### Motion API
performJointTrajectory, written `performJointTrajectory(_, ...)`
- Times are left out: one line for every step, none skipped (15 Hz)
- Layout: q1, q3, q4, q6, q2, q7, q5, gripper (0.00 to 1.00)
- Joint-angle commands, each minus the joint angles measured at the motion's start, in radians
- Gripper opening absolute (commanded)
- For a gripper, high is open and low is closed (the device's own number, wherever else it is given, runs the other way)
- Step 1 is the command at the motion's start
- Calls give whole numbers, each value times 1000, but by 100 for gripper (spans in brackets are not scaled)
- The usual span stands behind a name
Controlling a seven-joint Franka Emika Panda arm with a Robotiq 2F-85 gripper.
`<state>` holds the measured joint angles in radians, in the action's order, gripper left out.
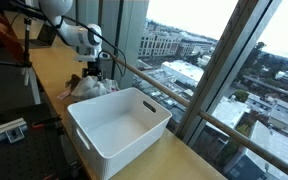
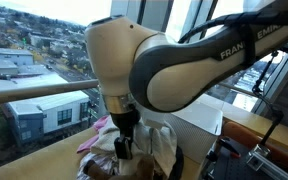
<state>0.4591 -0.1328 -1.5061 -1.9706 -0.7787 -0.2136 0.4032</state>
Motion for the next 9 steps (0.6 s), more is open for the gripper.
performJointTrajectory(36,25,-71,-64,-6,-67,24,74)
performJointTrajectory(45,23,-87,-79,-12,-87,27,68)
performJointTrajectory(59,23,-102,-87,-13,-112,32,58)
performJointTrajectory(70,22,-111,-99,-15,-131,35,51)
performJointTrajectory(82,19,-120,-102,-13,-151,36,42)
performJointTrajectory(96,15,-126,-103,-10,-174,34,37)
performJointTrajectory(111,11,-129,-98,-4,-198,33,31)
performJointTrajectory(128,6,-132,-92,8,-223,29,22)
performJointTrajectory(149,7,-132,-88,15,-250,29,16)
